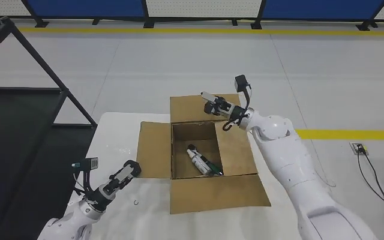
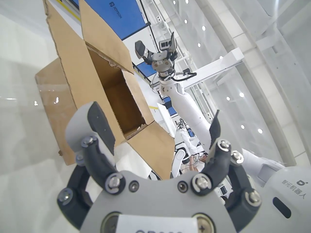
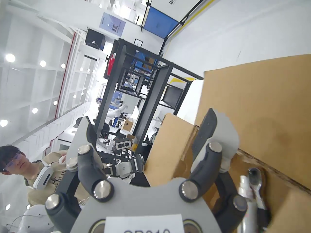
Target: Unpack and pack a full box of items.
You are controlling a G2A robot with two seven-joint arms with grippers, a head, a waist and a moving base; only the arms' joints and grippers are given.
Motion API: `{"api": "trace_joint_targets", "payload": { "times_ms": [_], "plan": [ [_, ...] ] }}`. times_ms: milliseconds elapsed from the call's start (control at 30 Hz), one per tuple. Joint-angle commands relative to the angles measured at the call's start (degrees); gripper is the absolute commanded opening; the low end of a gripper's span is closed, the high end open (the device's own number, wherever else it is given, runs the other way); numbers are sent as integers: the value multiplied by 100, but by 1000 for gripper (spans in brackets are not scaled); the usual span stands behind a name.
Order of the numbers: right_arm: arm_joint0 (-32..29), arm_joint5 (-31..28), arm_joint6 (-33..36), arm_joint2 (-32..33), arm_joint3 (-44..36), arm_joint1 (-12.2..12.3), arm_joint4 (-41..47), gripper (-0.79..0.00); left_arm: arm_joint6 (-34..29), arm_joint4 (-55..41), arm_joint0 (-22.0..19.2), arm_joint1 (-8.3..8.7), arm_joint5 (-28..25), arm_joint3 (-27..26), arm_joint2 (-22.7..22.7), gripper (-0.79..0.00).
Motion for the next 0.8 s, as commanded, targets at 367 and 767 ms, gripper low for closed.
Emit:
{"api": "trace_joint_targets", "payload": {
  "times_ms": [367,767],
  "plan": [
    [-1879,1032,1196,1517,-2889,635,302,0,-119,96,-212,-4,167,68,76,0],
    [-2317,1339,1375,2060,-2789,896,6,0,-157,76,-247,-12,217,46,138,0]
  ]
}}
